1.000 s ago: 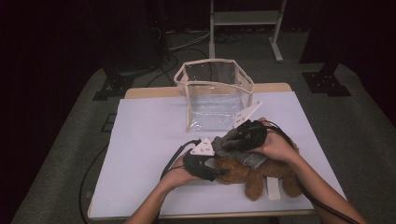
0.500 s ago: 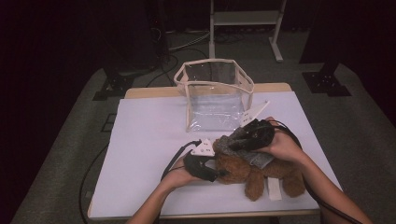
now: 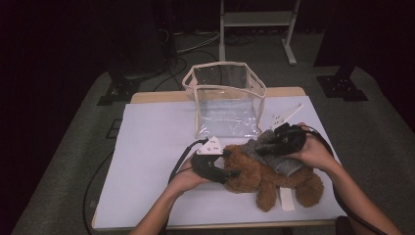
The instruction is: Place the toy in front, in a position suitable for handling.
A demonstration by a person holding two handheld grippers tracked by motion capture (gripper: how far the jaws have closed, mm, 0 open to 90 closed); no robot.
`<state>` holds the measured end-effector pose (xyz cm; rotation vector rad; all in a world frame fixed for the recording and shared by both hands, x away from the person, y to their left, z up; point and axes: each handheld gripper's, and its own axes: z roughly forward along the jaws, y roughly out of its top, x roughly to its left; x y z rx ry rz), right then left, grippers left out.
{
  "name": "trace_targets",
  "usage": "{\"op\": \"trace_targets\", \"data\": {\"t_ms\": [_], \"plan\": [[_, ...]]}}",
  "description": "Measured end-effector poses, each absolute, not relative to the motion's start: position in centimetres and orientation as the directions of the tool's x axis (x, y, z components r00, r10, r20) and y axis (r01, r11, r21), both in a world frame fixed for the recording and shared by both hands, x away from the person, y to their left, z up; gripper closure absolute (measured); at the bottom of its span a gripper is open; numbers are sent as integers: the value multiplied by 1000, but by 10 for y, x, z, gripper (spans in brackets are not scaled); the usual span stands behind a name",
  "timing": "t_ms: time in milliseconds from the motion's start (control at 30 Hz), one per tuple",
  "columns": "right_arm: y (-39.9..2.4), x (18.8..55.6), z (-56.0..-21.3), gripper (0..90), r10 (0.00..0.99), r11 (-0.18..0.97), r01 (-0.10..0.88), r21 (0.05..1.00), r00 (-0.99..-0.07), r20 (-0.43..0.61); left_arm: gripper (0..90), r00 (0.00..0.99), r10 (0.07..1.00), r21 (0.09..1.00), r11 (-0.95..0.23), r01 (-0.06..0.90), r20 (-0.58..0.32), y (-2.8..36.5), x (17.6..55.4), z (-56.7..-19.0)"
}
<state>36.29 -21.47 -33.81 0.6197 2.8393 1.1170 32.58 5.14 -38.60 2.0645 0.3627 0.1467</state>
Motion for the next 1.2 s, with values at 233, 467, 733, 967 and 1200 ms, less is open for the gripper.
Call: {"op": "trace_targets", "data": {"t_ms": [233, 467, 733, 967, 1200], "plan": [[-222, 352, -332, 750, 358, 663, 327, 673, -929, 98, 304, 968, 250, 825, -544, 150, -11, 33, 317, -393], [-273, 359, -322, 749, 472, 605, 392, 693, -878, 85, 311, 973, 232, 806, -577, 129, 11, 35, 312, -390], [-262, 341, -343, 754, 408, 639, 362, 679, -907, 100, 191, 968, 250, 830, -535, 157, -22, 46, 319, -383], [-251, 317, -356, 758, 351, 658, 312, 686, -932, 89, 95, 960, 274, 829, -520, 203, -63, 52, 329, -385], [-255, 305, -361, 759, 336, 643, 301, 705, -937, 94, 69, 961, 214, 797, -542, 267, -177, 41, 335, -397]]}}
